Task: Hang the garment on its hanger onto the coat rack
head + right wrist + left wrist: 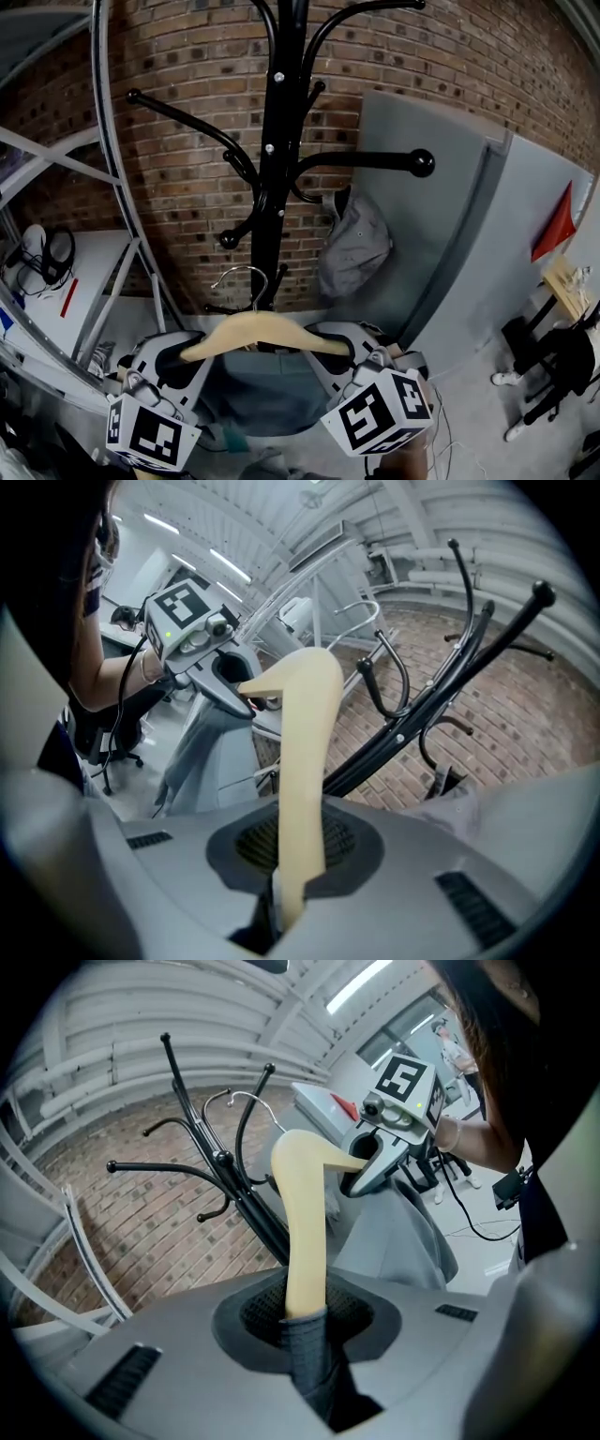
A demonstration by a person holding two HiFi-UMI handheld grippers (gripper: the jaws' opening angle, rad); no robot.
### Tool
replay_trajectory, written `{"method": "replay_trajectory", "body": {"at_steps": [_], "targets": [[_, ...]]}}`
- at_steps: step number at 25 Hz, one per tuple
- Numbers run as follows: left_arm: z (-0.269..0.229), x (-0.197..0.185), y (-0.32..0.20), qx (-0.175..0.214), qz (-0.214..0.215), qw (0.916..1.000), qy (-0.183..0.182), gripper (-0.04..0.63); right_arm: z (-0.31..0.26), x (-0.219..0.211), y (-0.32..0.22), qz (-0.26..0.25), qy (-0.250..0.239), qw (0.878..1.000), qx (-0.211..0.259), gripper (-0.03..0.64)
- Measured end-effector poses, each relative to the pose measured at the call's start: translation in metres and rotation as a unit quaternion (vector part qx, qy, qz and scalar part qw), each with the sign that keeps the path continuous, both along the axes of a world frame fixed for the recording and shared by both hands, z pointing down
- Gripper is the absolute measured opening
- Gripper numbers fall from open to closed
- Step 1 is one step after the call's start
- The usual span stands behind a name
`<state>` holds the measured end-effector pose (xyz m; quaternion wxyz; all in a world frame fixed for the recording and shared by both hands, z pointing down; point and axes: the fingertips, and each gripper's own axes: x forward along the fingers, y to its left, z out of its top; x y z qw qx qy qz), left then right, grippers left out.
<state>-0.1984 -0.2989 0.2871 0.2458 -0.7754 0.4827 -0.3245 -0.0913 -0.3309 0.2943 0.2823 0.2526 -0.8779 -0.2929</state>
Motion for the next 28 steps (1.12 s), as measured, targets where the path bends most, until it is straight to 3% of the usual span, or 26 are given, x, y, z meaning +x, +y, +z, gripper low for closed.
{"method": "replay_trajectory", "body": {"at_steps": [10, 14, 28], "targets": [[-0.018, -0.02, -0.04, 0.011, 0.013, 0.9998, -0.012, 0.066, -0.019, -0.019, -0.034, 0.012, 0.0, 1.0, 0.011, 0.035], [-0.015, -0.023, -0.056, 0.001, 0.018, 0.9995, -0.025, 0.066, -0.017, -0.023, -0.045, 0.02, 0.006, 1.0, 0.006, 0.035], [0.007, -0.027, -0.096, -0.029, 0.049, 0.9982, -0.017, 0.066, 0.006, -0.023, -0.079, 0.051, 0.014, 0.998, -0.029, 0.035]]}}
